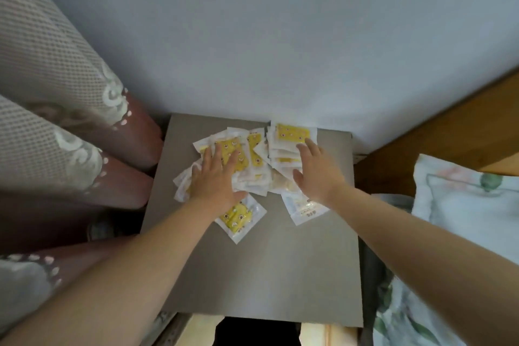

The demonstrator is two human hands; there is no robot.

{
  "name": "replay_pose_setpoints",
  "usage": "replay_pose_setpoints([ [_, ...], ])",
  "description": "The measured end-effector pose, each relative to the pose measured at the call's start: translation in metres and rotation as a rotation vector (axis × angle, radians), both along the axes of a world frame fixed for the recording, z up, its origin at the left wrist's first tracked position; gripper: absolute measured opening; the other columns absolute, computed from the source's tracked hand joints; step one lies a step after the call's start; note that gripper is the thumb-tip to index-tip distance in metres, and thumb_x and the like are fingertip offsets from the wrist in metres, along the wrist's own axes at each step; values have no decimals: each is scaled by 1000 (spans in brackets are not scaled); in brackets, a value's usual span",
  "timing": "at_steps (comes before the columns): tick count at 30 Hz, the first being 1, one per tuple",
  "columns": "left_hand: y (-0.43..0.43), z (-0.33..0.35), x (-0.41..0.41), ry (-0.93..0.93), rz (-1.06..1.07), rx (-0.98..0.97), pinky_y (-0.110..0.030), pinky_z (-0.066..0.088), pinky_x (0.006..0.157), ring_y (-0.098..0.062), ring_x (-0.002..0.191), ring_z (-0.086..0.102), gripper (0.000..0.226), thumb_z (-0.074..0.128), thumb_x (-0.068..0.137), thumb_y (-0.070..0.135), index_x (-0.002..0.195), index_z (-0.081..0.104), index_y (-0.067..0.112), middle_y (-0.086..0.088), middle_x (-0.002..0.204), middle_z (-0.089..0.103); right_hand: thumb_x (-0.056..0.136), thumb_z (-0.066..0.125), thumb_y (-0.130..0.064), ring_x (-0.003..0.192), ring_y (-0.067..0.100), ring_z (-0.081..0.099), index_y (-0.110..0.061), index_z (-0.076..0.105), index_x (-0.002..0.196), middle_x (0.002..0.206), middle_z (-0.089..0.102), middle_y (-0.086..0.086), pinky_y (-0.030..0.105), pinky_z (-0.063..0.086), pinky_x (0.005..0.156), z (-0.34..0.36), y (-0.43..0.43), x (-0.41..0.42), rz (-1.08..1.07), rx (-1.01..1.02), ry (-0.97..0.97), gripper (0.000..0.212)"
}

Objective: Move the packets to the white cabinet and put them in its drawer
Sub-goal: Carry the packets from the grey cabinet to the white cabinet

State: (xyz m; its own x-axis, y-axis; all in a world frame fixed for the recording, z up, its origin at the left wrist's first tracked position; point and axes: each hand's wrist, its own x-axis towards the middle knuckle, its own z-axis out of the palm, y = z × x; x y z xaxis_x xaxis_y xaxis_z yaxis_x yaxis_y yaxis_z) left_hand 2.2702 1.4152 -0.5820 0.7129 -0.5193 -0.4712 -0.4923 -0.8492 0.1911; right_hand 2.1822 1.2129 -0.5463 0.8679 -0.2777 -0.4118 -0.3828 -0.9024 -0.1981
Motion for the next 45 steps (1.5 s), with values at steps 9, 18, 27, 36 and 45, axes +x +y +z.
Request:
replay_pose_setpoints([
  [9, 13, -41, 4, -5, -77, 37, -54, 2, 117, -28, 145, -21, 118, 67, 73, 63, 150, -16, 30, 0, 155, -31, 75, 73, -44, 129, 29, 33, -9, 40, 138, 141, 38, 9, 40, 36, 105, -50, -36, 64, 106, -70, 57, 79],
  [18, 11, -42, 4, -17, -91, 76, -57, 4, 115, -31, 144, -22, 119, 63, 73, 66, 149, -21, 30, -2, 155, -32, 83, 63, -38, 114, 24, 52, -16, 56, 128, 128, 49, 6, 33, 45, 93, -51, -28, 61, -77, 145, -54, 50],
  [27, 8, -40, 4, -32, -97, 103, -58, 6, 114, -33, 144, -22, 121, 63, 72, 67, 147, -24, 30, -2, 154, -33, 91, 47, -14, 86, 36, 63, -7, 54, 116, 98, 67, 13, 36, 49, 69, -39, -28, 54, 58, -56, -75, 27],
  [36, 23, -29, -9, -103, -45, 2, -55, 1, 116, -28, 147, -16, 115, 63, 73, 67, 151, -14, 30, -5, 159, -20, 90, 47, -1, 79, 40, 60, -3, 53, 121, 93, 65, 17, 31, 37, 60, -21, -14, -1, -224, 84, -342, 31],
  [45, 48, -36, 9, -33, 519, -90, -40, 23, 113, -31, 140, 24, 100, 76, 72, 51, 147, 24, 9, -12, 152, 27, 82, 52, 7, 97, 30, 60, -5, 49, 124, 115, 58, 8, 30, 36, 59, -43, 12, -12, 65, -199, -107, 44],
])
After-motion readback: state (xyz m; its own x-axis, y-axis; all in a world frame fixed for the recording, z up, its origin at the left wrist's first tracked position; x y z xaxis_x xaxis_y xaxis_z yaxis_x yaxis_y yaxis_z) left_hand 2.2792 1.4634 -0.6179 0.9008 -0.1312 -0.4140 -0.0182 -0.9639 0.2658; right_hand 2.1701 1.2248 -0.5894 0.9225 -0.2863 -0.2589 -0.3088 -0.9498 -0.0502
